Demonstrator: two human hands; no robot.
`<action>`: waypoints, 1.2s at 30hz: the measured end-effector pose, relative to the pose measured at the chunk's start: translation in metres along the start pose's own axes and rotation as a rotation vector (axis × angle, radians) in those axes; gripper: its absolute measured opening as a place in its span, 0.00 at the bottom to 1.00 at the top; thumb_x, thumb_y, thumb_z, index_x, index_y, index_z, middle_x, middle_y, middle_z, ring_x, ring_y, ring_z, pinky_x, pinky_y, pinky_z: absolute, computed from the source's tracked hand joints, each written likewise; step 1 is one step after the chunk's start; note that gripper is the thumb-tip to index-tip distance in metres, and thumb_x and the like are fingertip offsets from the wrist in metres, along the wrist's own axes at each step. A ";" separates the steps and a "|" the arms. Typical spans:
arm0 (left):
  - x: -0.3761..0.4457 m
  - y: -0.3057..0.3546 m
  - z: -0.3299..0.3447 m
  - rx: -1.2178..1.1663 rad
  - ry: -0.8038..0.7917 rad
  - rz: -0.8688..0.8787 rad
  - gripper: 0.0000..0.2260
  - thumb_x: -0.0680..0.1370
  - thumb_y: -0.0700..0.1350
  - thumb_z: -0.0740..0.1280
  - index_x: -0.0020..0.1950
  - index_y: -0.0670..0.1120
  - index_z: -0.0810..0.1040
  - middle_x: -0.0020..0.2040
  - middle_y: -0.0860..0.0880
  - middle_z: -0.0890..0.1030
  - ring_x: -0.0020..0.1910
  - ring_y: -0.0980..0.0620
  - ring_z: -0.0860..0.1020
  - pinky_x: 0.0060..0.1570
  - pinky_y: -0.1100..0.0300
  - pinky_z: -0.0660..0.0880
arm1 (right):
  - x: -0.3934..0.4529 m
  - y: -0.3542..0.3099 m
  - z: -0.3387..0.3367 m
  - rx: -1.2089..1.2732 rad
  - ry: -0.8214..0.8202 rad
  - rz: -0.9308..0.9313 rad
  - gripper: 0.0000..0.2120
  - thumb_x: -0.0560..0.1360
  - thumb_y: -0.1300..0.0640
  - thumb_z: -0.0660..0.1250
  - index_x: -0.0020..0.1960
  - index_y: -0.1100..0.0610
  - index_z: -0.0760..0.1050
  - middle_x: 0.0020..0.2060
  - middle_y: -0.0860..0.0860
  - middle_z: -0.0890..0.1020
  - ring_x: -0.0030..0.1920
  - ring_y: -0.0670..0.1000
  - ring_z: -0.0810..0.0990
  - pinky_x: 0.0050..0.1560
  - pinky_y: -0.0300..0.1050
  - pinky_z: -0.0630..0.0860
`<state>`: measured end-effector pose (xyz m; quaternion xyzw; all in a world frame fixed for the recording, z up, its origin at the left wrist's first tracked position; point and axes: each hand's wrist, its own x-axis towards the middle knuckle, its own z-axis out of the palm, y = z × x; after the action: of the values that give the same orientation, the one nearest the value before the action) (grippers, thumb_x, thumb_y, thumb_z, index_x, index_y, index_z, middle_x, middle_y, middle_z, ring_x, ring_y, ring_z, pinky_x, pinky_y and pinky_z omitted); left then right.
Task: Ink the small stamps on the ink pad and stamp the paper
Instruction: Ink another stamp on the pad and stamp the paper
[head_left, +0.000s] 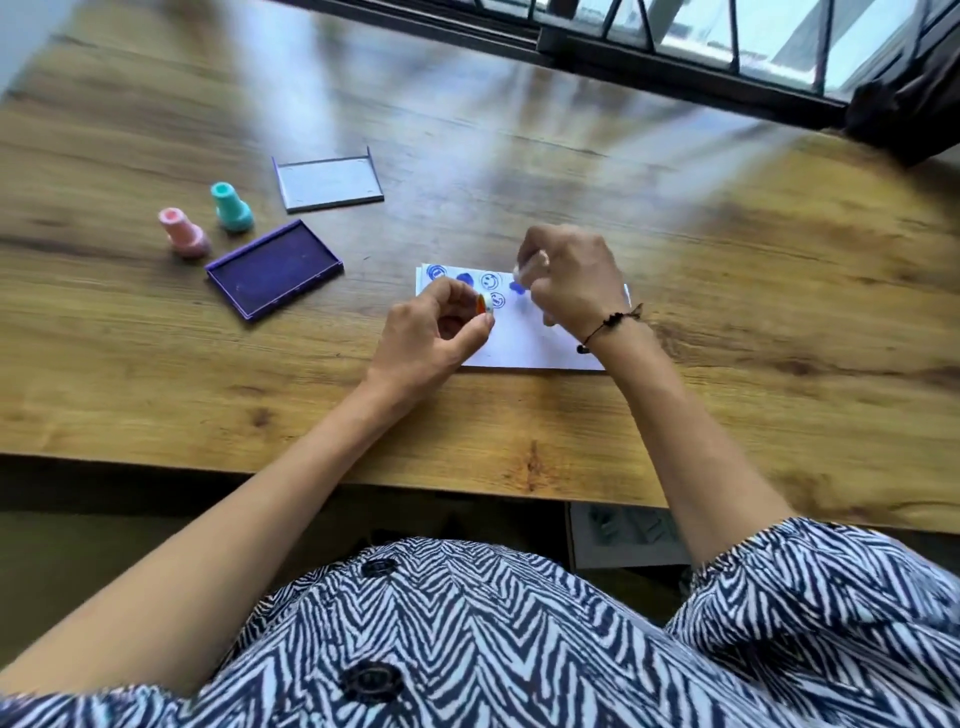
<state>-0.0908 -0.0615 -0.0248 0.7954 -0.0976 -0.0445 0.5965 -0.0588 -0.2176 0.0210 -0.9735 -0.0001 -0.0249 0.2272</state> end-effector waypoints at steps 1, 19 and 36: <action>0.000 0.000 0.000 0.007 0.001 0.004 0.07 0.72 0.43 0.69 0.48 0.44 0.75 0.46 0.43 0.83 0.46 0.49 0.82 0.49 0.60 0.78 | -0.001 0.001 -0.009 0.098 0.047 0.030 0.08 0.70 0.65 0.60 0.42 0.57 0.77 0.38 0.56 0.83 0.34 0.57 0.82 0.31 0.45 0.75; -0.005 0.010 -0.010 -0.352 0.014 -0.032 0.08 0.74 0.39 0.67 0.52 0.39 0.76 0.41 0.50 0.78 0.40 0.60 0.76 0.45 0.67 0.72 | -0.038 -0.024 -0.017 0.947 -0.065 0.151 0.06 0.70 0.66 0.69 0.39 0.56 0.78 0.26 0.47 0.79 0.21 0.47 0.76 0.24 0.39 0.74; -0.018 0.022 -0.046 -0.382 0.085 0.017 0.02 0.73 0.41 0.67 0.44 0.46 0.78 0.30 0.57 0.81 0.33 0.62 0.75 0.38 0.69 0.72 | -0.045 -0.064 0.004 0.980 -0.012 -0.007 0.03 0.71 0.65 0.66 0.44 0.61 0.77 0.28 0.52 0.78 0.22 0.47 0.77 0.26 0.38 0.75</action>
<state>-0.1021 -0.0207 0.0085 0.6681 -0.0690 -0.0236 0.7405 -0.1046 -0.1584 0.0437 -0.7520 -0.0166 -0.0172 0.6587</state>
